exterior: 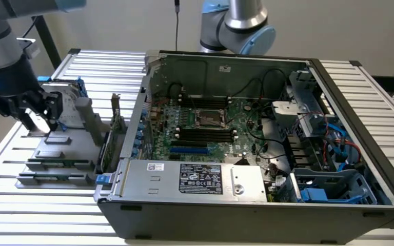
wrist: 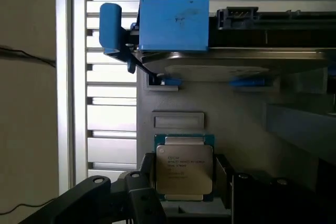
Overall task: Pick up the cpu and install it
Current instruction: 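Pick up the cpu and move it towards the insertion slot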
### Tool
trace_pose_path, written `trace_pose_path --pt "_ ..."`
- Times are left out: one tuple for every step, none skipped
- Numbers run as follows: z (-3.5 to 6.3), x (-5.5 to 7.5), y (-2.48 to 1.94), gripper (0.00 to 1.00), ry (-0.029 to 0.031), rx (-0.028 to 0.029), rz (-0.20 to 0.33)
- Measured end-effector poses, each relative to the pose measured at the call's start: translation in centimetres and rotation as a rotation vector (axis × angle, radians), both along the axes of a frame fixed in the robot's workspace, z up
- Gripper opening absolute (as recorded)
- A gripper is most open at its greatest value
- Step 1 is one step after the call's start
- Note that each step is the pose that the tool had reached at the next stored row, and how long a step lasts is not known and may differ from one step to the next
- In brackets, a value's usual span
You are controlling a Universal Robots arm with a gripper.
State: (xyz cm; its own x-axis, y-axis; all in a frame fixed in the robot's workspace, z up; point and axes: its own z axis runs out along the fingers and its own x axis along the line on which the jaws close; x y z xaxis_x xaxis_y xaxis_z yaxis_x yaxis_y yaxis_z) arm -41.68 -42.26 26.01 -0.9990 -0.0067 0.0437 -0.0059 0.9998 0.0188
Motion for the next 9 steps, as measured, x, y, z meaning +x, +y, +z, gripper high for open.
trace_pose_path --pt "0.45 0.1 0.0 0.55 0.0008 0.0001 0.0" --pt "0.9 0.1 0.0 0.55 0.0017 0.0002 0.0" --pt "1.37 0.2 0.0 0.55 0.0026 0.0001 0.0" --pt "1.82 0.3 0.0 0.55 0.0033 0.0001 0.0" --pt "2.27 0.4 0.0 0.55 0.0041 0.0001 0.0" --pt "2.72 0.5 0.0 0.55 0.0049 0.0001 0.0" --pt "3.18 0.5 0.0 0.55 0.0055 0.0001 0.0" --pt "3.63 0.6 0.0 0.55 0.0061 0.0002 0.0" --pt "4.08 0.7 0.0 0.55 0.0068 0.0001 0.0"
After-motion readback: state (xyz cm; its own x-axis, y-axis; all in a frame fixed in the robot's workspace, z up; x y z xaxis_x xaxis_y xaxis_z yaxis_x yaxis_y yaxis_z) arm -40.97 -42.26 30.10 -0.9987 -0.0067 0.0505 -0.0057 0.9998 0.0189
